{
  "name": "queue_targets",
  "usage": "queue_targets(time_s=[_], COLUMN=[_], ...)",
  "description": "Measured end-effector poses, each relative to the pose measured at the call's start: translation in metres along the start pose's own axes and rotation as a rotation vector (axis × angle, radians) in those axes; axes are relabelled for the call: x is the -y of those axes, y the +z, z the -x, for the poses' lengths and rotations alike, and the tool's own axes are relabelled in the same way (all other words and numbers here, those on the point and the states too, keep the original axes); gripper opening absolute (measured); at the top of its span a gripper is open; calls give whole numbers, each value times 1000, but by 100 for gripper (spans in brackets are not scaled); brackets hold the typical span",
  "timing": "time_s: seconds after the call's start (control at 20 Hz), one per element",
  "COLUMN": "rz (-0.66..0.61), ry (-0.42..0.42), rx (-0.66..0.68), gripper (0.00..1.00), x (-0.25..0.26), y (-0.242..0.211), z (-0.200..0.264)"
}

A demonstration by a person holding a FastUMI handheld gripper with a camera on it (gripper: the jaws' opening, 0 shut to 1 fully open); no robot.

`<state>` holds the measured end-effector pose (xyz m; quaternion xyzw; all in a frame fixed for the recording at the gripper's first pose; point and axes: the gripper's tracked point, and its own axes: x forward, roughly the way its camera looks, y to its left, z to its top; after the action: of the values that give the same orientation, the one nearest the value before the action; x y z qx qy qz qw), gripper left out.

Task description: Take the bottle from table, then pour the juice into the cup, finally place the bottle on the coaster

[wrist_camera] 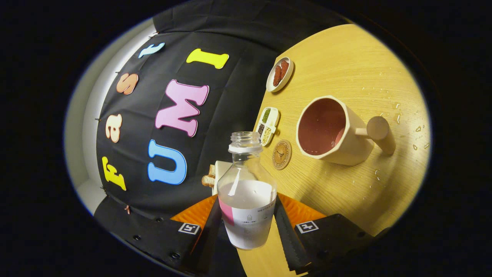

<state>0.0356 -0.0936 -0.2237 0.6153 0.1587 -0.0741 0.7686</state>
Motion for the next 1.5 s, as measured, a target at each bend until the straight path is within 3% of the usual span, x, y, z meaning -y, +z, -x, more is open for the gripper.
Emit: queue_targets(time_s=[0.45, 1.5], rz=[-173, -436], ry=[9, 49], rx=[6, 41], gripper=[75, 75], x=[3, 4], y=[7, 25], z=[-5, -3])
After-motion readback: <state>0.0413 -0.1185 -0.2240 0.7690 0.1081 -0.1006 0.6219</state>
